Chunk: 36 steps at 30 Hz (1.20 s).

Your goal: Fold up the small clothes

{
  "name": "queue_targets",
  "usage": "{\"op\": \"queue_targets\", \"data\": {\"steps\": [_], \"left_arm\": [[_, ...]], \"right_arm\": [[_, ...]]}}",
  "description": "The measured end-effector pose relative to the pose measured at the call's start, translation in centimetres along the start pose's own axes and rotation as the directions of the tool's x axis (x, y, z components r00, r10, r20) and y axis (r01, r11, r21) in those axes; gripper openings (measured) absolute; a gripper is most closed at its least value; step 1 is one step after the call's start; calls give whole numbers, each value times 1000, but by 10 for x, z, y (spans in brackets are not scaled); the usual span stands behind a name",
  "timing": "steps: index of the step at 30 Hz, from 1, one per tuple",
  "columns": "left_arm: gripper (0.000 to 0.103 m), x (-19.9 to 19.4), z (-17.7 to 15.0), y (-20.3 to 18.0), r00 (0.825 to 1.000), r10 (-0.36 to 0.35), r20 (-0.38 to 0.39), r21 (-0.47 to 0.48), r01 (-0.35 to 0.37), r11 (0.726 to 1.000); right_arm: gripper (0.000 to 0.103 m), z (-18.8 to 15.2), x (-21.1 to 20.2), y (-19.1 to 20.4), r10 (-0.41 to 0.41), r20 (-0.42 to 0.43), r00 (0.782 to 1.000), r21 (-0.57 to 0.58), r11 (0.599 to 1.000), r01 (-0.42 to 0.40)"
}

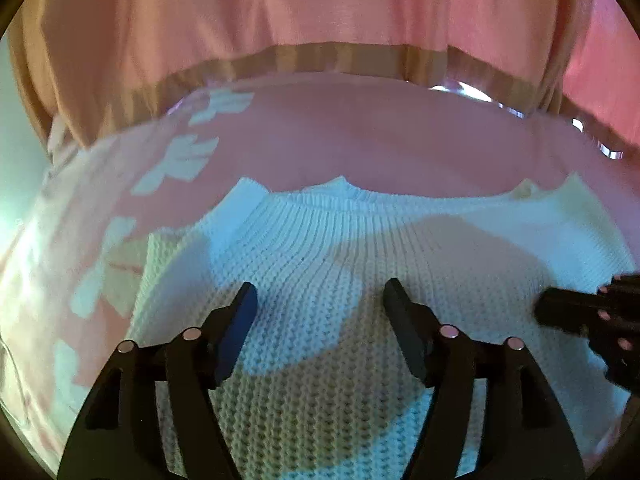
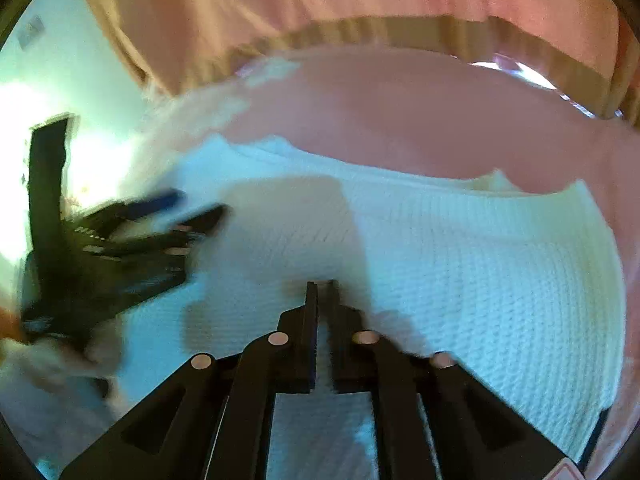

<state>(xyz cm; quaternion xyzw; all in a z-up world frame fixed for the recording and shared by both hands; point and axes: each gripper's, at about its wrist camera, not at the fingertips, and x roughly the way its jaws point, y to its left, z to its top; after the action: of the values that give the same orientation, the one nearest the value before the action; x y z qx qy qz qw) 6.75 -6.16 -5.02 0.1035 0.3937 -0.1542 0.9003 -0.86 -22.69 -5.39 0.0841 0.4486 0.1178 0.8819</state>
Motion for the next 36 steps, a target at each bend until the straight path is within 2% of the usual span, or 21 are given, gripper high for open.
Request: {"op": "queue_targets", "data": {"steps": [1,2,4,6,7,8,10,11,13,15,17,19,21,25,28,29,31,34,36], "left_arm": [[69,1,1,4,1000,-6,-3,-12,6,1000],[69,2,2,9,1000,-24,-10,-36,24,999],[70,4,4,17,999,-51,-21,-76,49,996],[71,6,5,20,999,-42,-26,-80,40,996],[71,7,5,19,999,-42,-28,-82,40,996],[71,7,6,18,999,-37,-27,-79,35,996],[72,8,6,16,999,-27,-27,-69,25,997],[72,8,5,16,999,-25,-25,-68,24,997],[72,7,4,15,1000,-21,-21,-62,20,998],[72,7,3,14,1000,-19,-20,-64,18,998],[72,7,3,14,1000,-20,-20,-66,18,998],[72,5,4,14,1000,-22,-16,-72,21,997],[72,2,4,14,1000,-24,-12,-75,23,997],[71,-7,9,35,999,-44,18,-157,47,987],[71,1,11,57,999,-32,-5,-235,30,972],[69,7,11,62,999,-28,-23,-252,21,967],[61,15,11,66,999,-8,-38,-252,-2,968],[52,11,12,63,998,55,-16,-216,-58,975],[49,12,11,69,999,48,-17,-237,-51,970]], "right_arm": [[0,0,-4,-14,14,3,1000,39,999,-14],[0,-1,-10,-28,-6,14,1000,80,997,5],[1,-4,-32,-66,-121,44,992,170,979,112],[10,-15,-48,-104,-259,16,966,275,930,245],[3,-19,-53,-118,-267,6,964,318,914,252],[0,-23,-59,-128,-238,19,971,369,904,214],[0,-26,-72,-131,-214,64,975,380,908,175],[0,-24,-69,-127,-250,57,967,350,912,215],[0,-28,-55,-128,-303,-21,953,315,902,294],[0,-27,-54,-131,-300,-19,954,335,897,289],[1,-27,-66,-124,-303,28,952,326,904,278],[11,-24,-73,-126,-310,65,949,342,900,271],[34,-17,-74,-130,-322,69,944,372,886,276],[35,-11,-70,-135,-277,81,957,400,889,224],[39,-4,-57,-134,-254,61,965,383,899,212],[39,-3,-51,-133,-250,49,967,374,902,214],[15,1,-41,-130,-264,23,964,349,906,239],[10,2,-57,-129,-263,85,961,366,905,216],[7,-1,-67,-134,-267,111,957,384,900,207]]}}
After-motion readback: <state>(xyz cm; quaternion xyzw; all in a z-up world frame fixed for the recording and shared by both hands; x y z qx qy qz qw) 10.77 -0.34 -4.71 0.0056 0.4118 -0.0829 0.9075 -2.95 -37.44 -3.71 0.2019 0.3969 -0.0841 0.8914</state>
